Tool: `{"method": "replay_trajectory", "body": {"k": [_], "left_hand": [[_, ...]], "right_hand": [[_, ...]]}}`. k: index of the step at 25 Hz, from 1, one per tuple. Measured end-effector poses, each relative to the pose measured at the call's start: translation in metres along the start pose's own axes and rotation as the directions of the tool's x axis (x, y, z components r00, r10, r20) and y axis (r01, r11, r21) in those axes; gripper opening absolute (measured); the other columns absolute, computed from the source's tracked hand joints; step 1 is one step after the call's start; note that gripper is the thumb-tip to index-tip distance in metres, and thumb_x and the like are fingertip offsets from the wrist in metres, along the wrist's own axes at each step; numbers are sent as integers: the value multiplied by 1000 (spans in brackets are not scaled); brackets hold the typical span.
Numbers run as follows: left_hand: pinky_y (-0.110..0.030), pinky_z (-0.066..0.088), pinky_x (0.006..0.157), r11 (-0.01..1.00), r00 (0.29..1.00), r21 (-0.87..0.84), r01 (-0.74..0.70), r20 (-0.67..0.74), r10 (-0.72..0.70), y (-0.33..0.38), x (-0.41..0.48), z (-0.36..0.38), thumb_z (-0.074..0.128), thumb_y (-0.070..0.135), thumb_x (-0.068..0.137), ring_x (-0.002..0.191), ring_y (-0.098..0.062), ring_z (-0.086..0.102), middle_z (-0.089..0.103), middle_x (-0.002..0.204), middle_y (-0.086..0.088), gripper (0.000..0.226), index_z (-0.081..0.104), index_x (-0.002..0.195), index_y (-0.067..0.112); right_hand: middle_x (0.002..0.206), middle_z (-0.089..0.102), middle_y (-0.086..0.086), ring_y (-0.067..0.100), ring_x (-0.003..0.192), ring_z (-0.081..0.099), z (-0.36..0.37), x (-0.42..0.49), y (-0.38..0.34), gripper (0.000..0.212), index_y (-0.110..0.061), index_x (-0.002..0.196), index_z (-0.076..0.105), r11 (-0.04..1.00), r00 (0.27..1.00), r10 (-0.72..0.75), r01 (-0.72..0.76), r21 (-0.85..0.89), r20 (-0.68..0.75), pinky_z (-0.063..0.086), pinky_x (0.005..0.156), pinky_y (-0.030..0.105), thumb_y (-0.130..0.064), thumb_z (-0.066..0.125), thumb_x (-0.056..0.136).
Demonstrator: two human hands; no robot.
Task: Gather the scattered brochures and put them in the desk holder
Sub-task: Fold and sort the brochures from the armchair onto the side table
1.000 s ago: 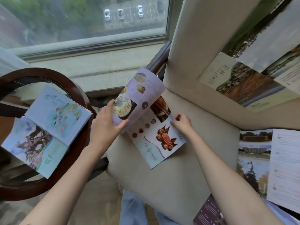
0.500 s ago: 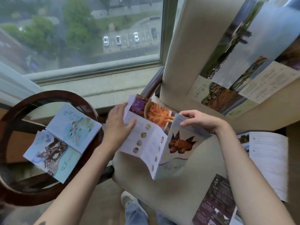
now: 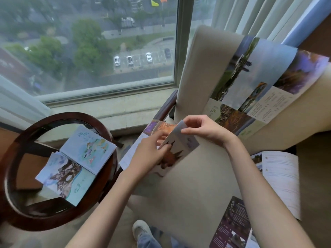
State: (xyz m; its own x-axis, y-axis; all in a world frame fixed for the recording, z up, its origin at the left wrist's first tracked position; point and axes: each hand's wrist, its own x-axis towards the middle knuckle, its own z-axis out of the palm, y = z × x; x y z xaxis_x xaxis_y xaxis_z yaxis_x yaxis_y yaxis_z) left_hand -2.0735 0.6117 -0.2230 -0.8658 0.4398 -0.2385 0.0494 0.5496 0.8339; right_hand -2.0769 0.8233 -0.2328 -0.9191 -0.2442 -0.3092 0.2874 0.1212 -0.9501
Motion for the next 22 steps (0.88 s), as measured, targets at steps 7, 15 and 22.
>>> {"method": "replay_trajectory", "body": {"k": [7,15,22], "left_hand": [[-23,53,53,753,940,-641,144,-148,-306,-21,-2,-48,57,8,88,61,-12,66,72,71,2,15,66,86,19],[-25,58,57,640,935,-753,152,-100,-340,-53,-16,-69,52,7,91,66,-14,69,74,80,0,19,63,101,18],[-26,57,57,606,962,-764,222,72,-262,-67,-28,-73,60,15,81,70,-17,70,74,89,-7,25,65,105,17]], "right_hand": [[140,43,4,19,129,43,43,12,42,85,-19,143,28,853,929,340,-240,464,-144,39,103,41,-42,65,71],[116,67,3,16,98,66,102,32,29,41,-26,122,56,818,988,150,-150,556,46,54,77,25,-31,60,82],[132,55,0,19,123,51,111,36,31,72,-26,133,37,911,984,150,-99,399,-97,45,99,33,-26,72,69]]}}
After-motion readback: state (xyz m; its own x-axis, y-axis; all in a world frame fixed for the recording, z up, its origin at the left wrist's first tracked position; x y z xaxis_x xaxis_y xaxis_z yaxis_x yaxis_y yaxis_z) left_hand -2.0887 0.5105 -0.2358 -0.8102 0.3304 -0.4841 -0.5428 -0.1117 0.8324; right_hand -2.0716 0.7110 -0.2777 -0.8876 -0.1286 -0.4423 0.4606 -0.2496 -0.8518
